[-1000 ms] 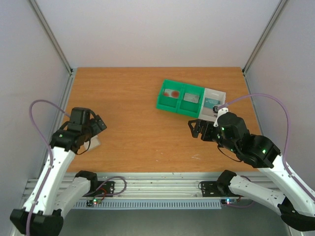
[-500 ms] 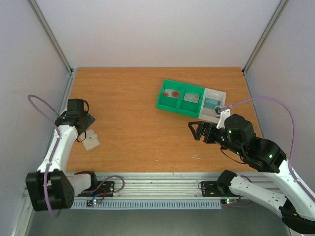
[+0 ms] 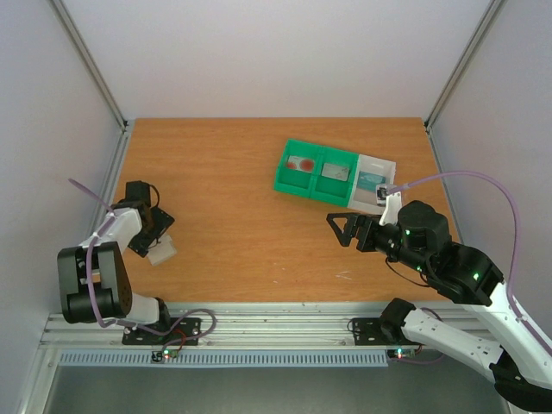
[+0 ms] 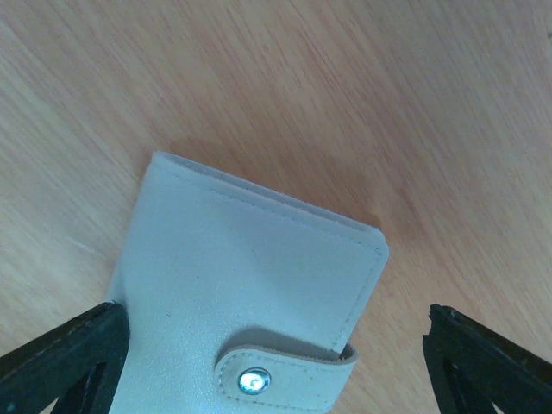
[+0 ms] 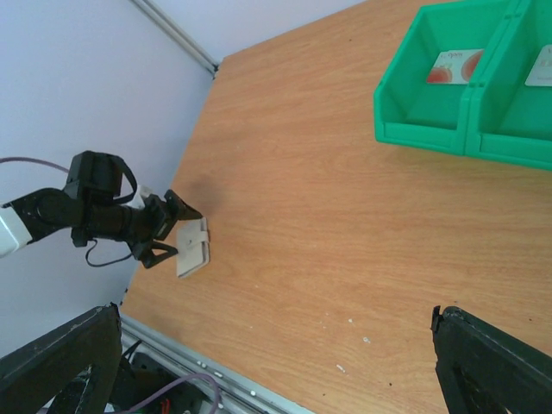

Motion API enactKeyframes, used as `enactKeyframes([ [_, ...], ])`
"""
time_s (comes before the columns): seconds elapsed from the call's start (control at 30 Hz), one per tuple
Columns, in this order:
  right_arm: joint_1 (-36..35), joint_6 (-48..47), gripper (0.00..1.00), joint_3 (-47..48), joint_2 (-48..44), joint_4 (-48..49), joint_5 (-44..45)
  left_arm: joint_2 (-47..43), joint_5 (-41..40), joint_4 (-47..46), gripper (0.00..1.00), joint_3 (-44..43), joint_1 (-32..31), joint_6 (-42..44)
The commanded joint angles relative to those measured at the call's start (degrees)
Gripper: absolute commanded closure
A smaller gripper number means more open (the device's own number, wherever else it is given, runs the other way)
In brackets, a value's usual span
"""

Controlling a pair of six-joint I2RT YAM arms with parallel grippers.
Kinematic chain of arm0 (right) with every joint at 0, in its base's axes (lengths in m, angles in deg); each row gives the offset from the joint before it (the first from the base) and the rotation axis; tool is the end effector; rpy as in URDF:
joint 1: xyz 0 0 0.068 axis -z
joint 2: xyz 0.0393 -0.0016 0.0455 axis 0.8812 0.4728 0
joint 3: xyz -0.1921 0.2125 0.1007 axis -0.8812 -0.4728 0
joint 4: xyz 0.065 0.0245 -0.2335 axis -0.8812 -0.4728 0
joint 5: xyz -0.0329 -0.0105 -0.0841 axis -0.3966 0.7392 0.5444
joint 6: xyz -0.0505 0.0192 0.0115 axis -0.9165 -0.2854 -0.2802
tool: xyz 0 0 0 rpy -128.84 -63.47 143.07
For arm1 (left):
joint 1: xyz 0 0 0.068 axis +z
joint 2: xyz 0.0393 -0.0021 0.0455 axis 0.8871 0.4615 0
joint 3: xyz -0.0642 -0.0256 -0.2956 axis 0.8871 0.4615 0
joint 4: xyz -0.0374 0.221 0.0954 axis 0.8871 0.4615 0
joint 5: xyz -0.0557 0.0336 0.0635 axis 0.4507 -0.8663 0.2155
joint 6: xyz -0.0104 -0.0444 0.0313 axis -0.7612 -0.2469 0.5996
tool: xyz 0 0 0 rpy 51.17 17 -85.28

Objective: Take the credit cards out of the card holder

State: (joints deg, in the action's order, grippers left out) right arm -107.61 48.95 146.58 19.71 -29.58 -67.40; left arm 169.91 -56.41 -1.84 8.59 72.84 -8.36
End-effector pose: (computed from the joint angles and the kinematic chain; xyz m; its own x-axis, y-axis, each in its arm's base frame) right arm 0.0530 0.0516 0.4012 -0.4659 -0.1148 -0.8774 -0.5829 0.7858 0.2067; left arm 0.2170 0.0424 0.2087 -0.5230 -0.8171 -0.2423 -0.8137 0.5633 -0.1432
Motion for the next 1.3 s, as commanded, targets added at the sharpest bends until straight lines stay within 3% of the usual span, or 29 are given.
enactKeyframes([
  [0.0,-0.5,-0.2,0.01,-0.4,-0.3,1.3,-0.5,-0.2,6.4,-4.5,0.08,2.1,0.2,1.1],
  [0.43,-0.5,1.6,0.02,-1.2,-0.5,0.4,-0.6,0.3,21.2,-14.1,0.4,7.3,-1.3,3.0],
  [0.9,-0.5,2.4,0.01,-1.9,-1.3,-0.4,0.3,4.6,24.9,-15.0,0.5,3.9,-10.0,7.4],
  [1.07,-0.5,3.0,0.01,-2.3,-0.8,-0.4,0.9,6.5,27.1,-13.2,0.52,2.7,-16.6,7.3],
  [1.27,-0.5,2.7,0.02,-1.7,1.0,-1.6,1.6,6.3,27.3,-17.5,0.51,4.9,-26.4,2.6],
])
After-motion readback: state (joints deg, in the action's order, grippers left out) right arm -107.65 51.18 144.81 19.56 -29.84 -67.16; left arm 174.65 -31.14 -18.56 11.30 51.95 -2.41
